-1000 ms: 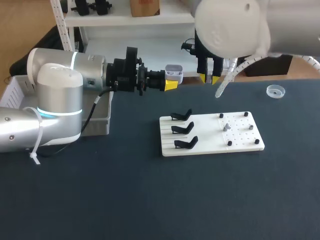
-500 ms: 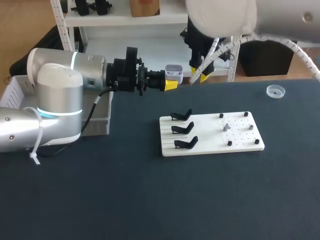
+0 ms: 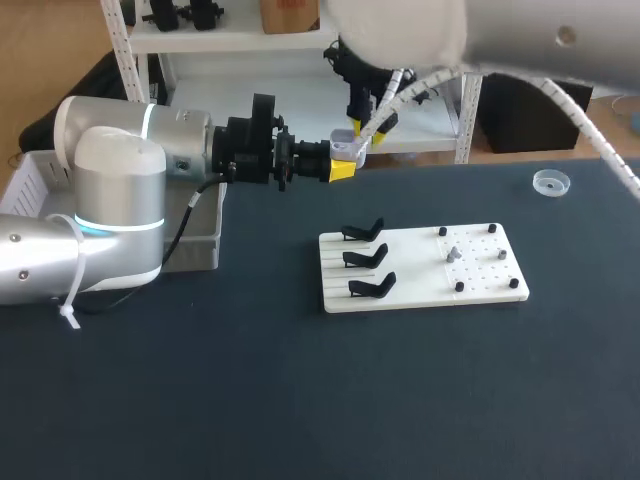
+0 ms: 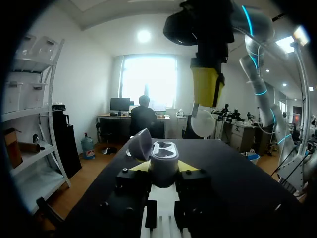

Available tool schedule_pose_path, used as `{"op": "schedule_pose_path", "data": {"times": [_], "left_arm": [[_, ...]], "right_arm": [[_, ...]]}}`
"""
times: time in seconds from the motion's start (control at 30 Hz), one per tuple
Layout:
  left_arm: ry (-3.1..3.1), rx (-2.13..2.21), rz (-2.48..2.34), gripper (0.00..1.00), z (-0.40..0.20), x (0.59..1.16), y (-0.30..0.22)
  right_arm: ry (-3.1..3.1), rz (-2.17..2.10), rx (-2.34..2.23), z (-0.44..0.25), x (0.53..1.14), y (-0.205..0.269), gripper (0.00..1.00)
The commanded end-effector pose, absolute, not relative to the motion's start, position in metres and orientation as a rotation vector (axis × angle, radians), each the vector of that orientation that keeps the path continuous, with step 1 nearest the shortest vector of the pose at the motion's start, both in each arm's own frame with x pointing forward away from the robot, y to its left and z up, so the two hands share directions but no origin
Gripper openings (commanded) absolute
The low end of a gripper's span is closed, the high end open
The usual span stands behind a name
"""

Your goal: Pick up each earbud case from the left stands, insert the matching earbuds, close the lid, and place the case in the box.

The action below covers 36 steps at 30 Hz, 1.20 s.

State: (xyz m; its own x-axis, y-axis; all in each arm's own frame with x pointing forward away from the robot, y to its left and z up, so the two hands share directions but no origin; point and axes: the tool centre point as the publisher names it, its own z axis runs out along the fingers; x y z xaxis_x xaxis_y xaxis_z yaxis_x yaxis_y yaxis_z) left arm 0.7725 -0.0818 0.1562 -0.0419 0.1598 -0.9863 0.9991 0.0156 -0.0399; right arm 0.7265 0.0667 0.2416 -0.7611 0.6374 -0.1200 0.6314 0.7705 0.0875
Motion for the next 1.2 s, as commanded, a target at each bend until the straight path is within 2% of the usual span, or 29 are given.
{"op": "schedule_pose_path", "data": {"times": [0.03, 1.2], "left_arm": [[1.362, 1.295, -1.148, 0.00, 0.156, 0.772, -0.082], [1.362, 1.295, -1.148, 0.00, 0.156, 0.772, -0.082]], "right_arm": [[2.850, -0.065, 1.005, 0.244, 0.742, 0.078, 0.00], [2.917, -0.210, 0.958, 0.217, 0.757, 0.084, 0.00]]}}
